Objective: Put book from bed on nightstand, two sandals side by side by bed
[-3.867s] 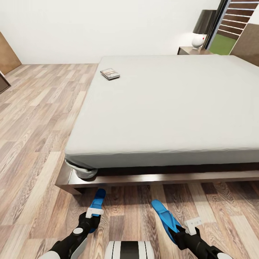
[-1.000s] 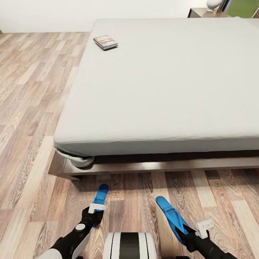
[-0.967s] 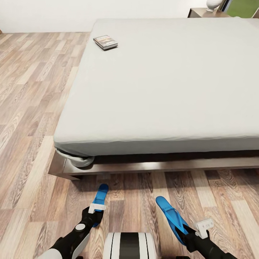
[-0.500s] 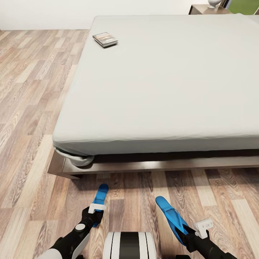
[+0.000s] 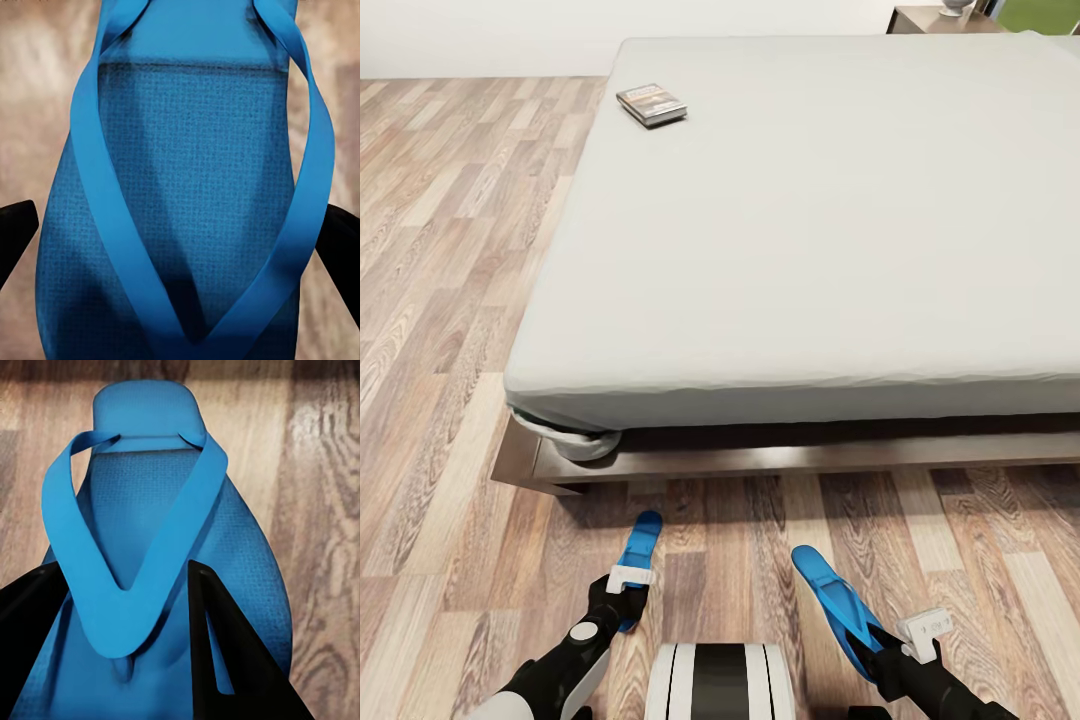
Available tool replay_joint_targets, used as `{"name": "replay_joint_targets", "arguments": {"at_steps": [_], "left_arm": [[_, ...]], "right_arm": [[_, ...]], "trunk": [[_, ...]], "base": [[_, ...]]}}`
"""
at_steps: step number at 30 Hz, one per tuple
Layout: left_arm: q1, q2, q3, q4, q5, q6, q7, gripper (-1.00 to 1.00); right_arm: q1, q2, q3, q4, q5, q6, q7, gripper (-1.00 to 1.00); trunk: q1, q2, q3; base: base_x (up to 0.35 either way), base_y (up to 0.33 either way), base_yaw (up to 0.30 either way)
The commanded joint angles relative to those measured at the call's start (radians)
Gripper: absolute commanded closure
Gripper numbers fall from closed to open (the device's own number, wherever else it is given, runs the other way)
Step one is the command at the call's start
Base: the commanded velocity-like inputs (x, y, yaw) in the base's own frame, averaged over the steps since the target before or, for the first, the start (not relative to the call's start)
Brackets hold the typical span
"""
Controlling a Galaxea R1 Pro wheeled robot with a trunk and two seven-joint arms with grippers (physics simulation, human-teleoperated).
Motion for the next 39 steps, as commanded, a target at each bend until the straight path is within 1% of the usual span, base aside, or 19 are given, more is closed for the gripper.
{"name": "replay_joint_targets", "arguments": {"at_steps": [1, 10, 17, 28, 32, 39], "left_arm": [[0.0, 0.001, -0.009, -0.001, 0.007, -0.003, 0.007, 1.0], [-0.001, -0.001, -0.01, -0.002, 0.007, -0.015, 0.008, 1.0], [-0.002, -0.001, -0.01, -0.002, 0.007, -0.024, 0.008, 1.0], [-0.002, -0.001, -0.01, -0.002, 0.007, -0.026, 0.008, 1.0], [-0.002, 0.0, -0.01, -0.003, 0.007, -0.026, 0.008, 1.0], [-0.002, 0.002, -0.01, -0.003, 0.007, -0.026, 0.008, 1.0]], "right_arm": [[0.0, 0.0, -0.001, -0.002, 0.007, 0.003, 0.005, 1.0], [0.0, 0.001, 0.0, -0.002, 0.007, 0.002, 0.004, 1.0], [0.0, 0.001, 0.0, -0.002, 0.007, 0.002, 0.006, 1.0], [0.0, 0.002, 0.001, -0.001, 0.007, 0.002, 0.006, 1.0], [0.0, 0.002, 0.001, 0.0, 0.007, 0.002, 0.006, 1.0], [0.0, 0.002, 0.001, 0.0, 0.007, 0.002, 0.006, 1.0]], "trunk": [[0.0, 0.0, 0.0], [0.0, 0.0, 0.0], [0.003, -0.002, -0.027], [0.003, -0.002, -0.027], [0.005, -0.003, -0.043], [0.005, -0.003, -0.043]], "base": [[0.0, 0.0, 0.0], [0.0, 0.0, 0.0], [0.0, 0.0, 0.0], [0.0, 0.0, 0.0], [0.0, 0.0, 0.0], [0.0, 0.0, 0.0]]}}
